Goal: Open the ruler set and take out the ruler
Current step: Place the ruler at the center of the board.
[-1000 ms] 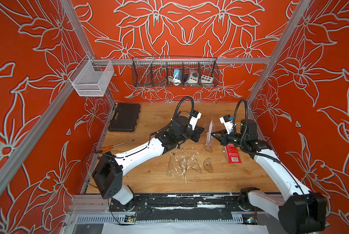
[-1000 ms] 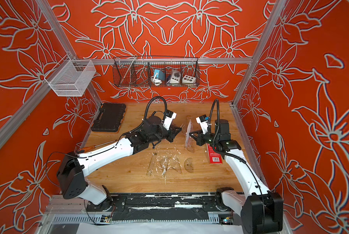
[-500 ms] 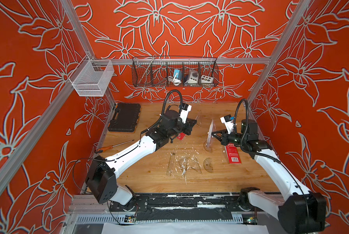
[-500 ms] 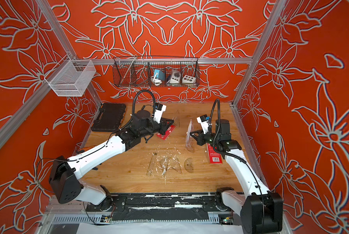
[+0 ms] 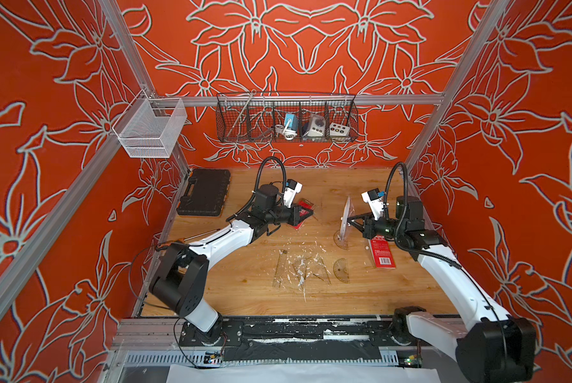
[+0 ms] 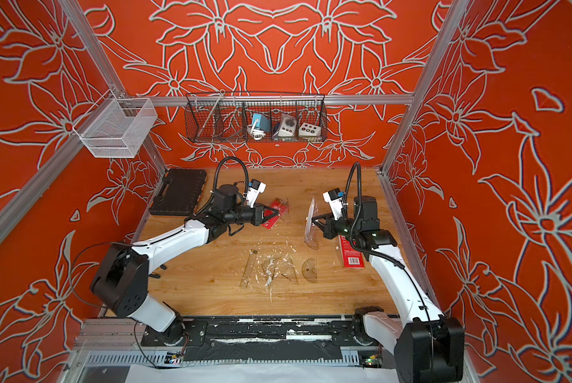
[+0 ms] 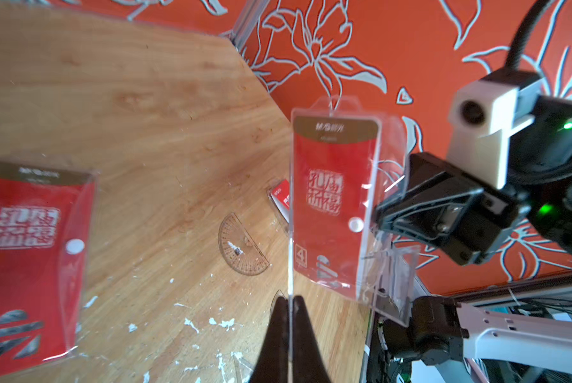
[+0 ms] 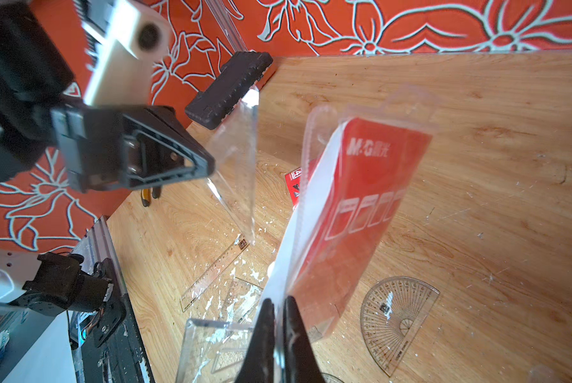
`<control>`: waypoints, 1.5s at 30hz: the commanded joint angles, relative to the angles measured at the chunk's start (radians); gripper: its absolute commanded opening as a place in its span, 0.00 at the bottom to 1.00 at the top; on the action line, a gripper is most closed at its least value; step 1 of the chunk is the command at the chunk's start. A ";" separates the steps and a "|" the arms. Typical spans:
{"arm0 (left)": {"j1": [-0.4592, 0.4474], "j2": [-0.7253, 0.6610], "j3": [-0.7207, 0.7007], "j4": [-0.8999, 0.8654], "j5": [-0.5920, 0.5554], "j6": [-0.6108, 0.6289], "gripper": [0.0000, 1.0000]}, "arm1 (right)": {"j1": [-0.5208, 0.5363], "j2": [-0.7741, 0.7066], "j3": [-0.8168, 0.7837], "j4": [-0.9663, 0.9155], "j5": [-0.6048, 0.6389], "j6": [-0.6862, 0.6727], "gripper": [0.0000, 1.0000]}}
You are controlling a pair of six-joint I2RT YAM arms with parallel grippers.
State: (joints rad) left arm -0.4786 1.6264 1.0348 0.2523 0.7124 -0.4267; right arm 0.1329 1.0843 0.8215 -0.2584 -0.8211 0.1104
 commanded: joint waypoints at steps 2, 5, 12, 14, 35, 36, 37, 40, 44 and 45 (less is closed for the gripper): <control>0.003 0.109 -0.002 0.052 0.133 -0.032 0.00 | -0.006 -0.026 0.016 -0.015 -0.012 -0.020 0.00; 0.001 0.175 0.011 0.034 0.162 -0.021 0.00 | -0.006 -0.035 0.013 -0.018 -0.011 -0.023 0.00; 0.000 0.322 0.006 0.114 0.210 -0.079 0.00 | -0.006 -0.049 -0.001 -0.010 -0.010 -0.017 0.00; 0.000 0.363 0.020 0.137 0.212 -0.102 0.00 | -0.006 -0.055 -0.004 -0.014 -0.010 -0.018 0.00; 0.004 0.525 0.185 0.055 0.202 -0.094 0.24 | -0.007 -0.071 -0.010 -0.028 -0.006 -0.029 0.00; 0.005 0.520 0.187 0.045 0.197 -0.087 0.25 | -0.007 -0.071 -0.010 -0.029 -0.004 -0.029 0.00; 0.006 0.515 0.189 0.032 0.186 -0.078 0.25 | -0.006 -0.072 -0.010 -0.030 -0.003 -0.030 0.00; 0.010 0.484 0.192 -0.016 0.143 -0.042 0.24 | -0.007 -0.077 -0.009 -0.033 -0.001 -0.029 0.00; 0.009 0.399 0.167 -0.067 0.048 -0.008 0.23 | -0.007 -0.083 -0.007 -0.036 0.019 -0.024 0.00; 0.007 0.360 0.147 -0.063 0.012 -0.009 0.24 | -0.007 -0.084 -0.007 -0.035 0.032 -0.021 0.00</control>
State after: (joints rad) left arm -0.4767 2.0960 1.2022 0.2218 0.8097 -0.4793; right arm 0.1322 1.0199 0.8215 -0.2916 -0.8127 0.1028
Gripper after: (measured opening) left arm 0.239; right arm 0.069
